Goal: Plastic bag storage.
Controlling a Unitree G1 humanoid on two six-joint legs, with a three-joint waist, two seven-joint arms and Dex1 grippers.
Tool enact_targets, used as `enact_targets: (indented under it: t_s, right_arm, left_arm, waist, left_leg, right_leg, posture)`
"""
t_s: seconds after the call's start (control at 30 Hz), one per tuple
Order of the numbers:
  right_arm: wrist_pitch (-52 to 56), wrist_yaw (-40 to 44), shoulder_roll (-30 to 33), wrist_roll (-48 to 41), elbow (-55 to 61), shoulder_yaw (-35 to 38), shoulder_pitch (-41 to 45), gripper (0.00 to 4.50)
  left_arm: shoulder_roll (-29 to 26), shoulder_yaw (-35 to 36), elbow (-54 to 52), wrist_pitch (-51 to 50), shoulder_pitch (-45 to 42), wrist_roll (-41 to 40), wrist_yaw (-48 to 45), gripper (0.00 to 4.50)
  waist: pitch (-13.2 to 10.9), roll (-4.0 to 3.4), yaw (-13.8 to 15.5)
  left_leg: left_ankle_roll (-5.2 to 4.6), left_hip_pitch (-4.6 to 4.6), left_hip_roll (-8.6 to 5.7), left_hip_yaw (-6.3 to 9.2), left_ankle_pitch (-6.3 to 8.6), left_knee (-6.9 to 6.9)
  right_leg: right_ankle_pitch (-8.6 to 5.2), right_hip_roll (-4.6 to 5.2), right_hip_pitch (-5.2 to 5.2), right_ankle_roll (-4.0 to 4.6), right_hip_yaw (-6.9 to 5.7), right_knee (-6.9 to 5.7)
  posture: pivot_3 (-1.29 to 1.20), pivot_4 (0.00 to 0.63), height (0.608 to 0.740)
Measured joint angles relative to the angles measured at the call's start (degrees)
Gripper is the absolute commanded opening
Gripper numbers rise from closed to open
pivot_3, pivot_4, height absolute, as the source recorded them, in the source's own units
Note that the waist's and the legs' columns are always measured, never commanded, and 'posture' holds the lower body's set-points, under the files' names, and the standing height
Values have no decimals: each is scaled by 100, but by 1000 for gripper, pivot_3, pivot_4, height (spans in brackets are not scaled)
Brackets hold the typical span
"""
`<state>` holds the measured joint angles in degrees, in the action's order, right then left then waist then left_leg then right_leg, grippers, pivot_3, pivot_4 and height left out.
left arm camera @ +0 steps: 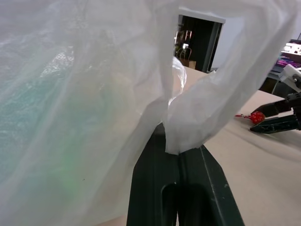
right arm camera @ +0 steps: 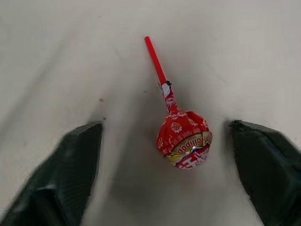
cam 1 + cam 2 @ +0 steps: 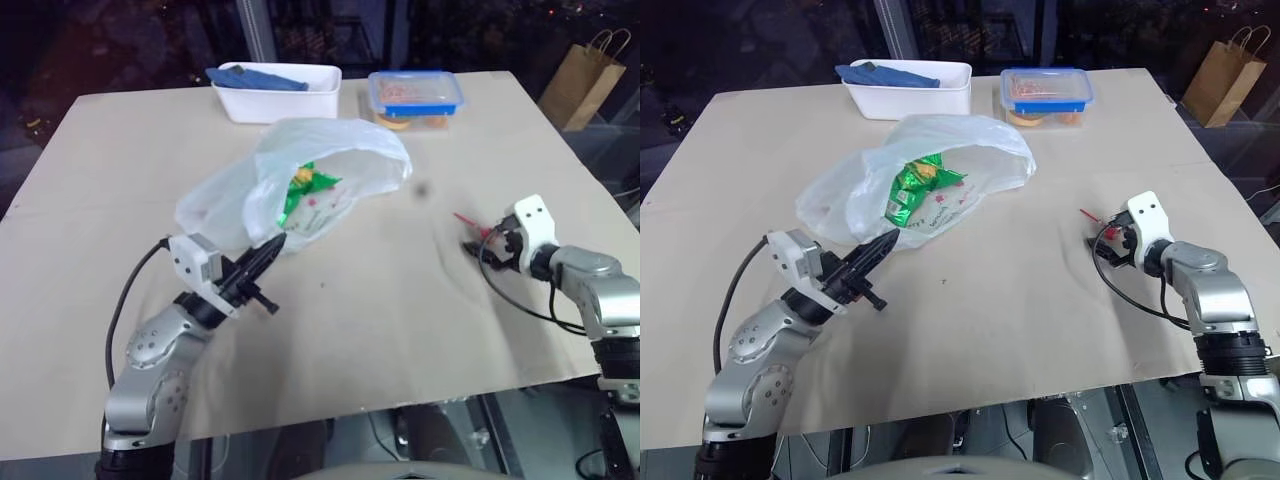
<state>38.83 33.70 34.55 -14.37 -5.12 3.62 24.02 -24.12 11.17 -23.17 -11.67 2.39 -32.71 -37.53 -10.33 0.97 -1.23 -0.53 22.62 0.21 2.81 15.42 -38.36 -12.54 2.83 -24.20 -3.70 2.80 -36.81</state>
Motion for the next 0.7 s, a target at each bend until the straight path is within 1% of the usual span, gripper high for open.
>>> enact_targets:
  t_s: [0.17,0.2,0.33,0.4,0.43,0.53,0.57,0.6,0.7]
  right_arm:
    - [5,-34,-42,-32,-41,90,2,804]
    - [3,-34,-41,-33,-42,90,2,746]
    - [5,44,-41,-62,3,86,4,746]
    - [150,240,-78,-261,282,54,49,746]
    - [389,368,-134,-439,468,-18,204,746]
    - [1233,696,-475,-1105,1125,-356,1003,746]
    - [1345,717,-649,-1179,1106,-433,1269,746]
    - [1424,708,-944,-1228,989,-555,1712,746]
    - [1236,714,-1466,-1031,255,-1062,2497,746]
  left_arm:
    - [0,0,13,0,3,3,-15,0]
    - [0,0,13,0,3,4,-15,0]
    - [0,0,13,1,11,5,-15,0]
    - [0,1,13,3,34,6,-13,0]
    - [0,4,14,6,41,6,-9,0]
    - [6,-27,6,10,43,6,-2,0]
    - [6,-30,6,12,63,6,-1,0]
    - [13,-65,4,8,71,5,-4,0]
    - [22,-60,-20,7,104,4,8,0]
  waist:
    - [0,0,27]
    - [0,0,28]
    - [0,-1,28]
    - [-1,-2,7]
    - [-2,-5,-28]
    - [-3,-7,-112]
    - [-3,-7,-121]
    - [-3,-7,-127]
    - [0,-3,-82]
  left_leg:
    - [0,0,0,2,0,0]
    - [0,0,0,2,0,0]
    - [0,0,0,2,0,0]
    - [0,0,1,1,0,0]
    - [0,-1,4,0,0,0]
    - [0,-6,9,6,0,0]
    - [0,-10,11,4,0,0]
    - [0,-11,11,4,0,1]
    - [1,-8,6,14,0,0]
  right_leg:
    - [0,0,0,0,-1,0]
    - [0,0,0,0,-1,0]
    - [0,0,0,0,-1,0]
    - [0,-1,-1,0,0,-1]
    - [0,-3,-2,0,1,-2]
    - [0,-9,-1,0,-3,-7]
    - [0,-11,0,0,-2,-8]
    - [1,-13,-1,2,-1,-12]
    - [1,-8,1,3,-12,-13]
  posture:
    - [0,150,740]
    - [0,150,740]
    - [0,150,740]
    - [0,150,740]
    - [0,150,740]
    - [0,150,740]
    - [0,150,740]
    - [0,150,740]
    - [0,150,740]
